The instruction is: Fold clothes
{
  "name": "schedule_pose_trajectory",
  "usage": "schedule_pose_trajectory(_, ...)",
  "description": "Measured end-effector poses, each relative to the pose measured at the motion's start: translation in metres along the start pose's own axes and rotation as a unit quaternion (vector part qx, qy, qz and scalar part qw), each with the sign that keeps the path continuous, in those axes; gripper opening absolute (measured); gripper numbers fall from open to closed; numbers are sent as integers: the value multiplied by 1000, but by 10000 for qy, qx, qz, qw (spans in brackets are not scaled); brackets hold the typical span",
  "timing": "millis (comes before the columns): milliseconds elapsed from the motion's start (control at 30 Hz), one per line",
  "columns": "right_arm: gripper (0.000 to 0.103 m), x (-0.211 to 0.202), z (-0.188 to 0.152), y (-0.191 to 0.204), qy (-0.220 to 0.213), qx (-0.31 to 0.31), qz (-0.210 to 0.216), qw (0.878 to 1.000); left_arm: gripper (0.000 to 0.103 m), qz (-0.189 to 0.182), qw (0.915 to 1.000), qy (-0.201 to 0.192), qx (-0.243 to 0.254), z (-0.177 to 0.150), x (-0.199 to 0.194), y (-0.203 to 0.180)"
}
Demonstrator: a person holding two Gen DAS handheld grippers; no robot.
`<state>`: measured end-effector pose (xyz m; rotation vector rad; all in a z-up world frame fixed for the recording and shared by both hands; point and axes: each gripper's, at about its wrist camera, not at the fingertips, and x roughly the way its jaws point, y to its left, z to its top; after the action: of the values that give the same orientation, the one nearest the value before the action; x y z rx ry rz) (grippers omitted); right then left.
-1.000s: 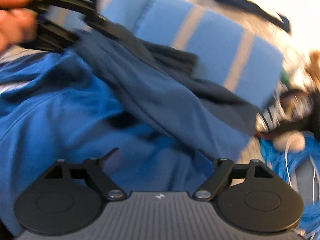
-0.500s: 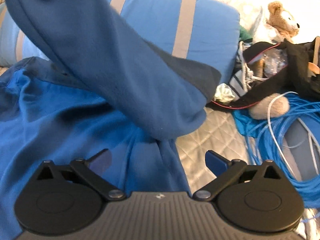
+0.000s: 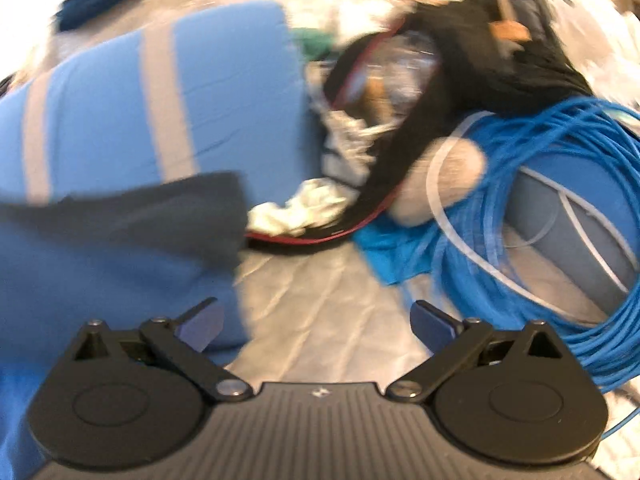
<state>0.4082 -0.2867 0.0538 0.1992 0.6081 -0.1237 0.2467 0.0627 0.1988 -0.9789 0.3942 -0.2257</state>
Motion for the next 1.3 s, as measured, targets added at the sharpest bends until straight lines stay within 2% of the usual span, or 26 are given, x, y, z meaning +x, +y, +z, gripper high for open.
schedule_pose_trajectory(67,103,8,9,-17,195,66,7,9998,16,39,10000,35,-80,-2,1,3)
schedule_pose_trajectory(167,103,1,-3,-23,334,-161,-77,9993,16,15,9998,64,-213,-4,4,5)
schedule_pose_trajectory(267,103,-3,-27,-6,638,-815,276,9942,16,-60,9996,52,-254,-4,4,1)
schedule_pose_trajectory(400,103,-5,-46,31,511,-1613,790,9824,16,-207,9996,-15,-178,0,-1,-13)
schedule_pose_trajectory(633,103,24,-44,55,460,-1566,736,9838,16,-359,9991,-213,1,21,-16,-31)
schedule_pose_trajectory(867,103,53,-42,78,408,-1518,683,9852,16,-277,9986,-391,-209,40,-28,-11)
schedule_pose_trajectory(933,101,55,-42,81,277,-1590,604,9850,16,-244,9984,-423,-270,43,-30,-4)
schedule_pose_trajectory(1067,88,54,-35,67,-56,-1554,308,9874,16,-88,9983,-465,-344,49,-34,7)
schedule_pose_trajectory(1167,87,62,-26,44,37,-1258,461,9910,16,94,9979,-453,-463,52,-35,18)
schedule_pose_trajectory(1300,88,67,-21,27,5,-1607,741,9842,16,544,9956,-496,-582,57,-38,36)
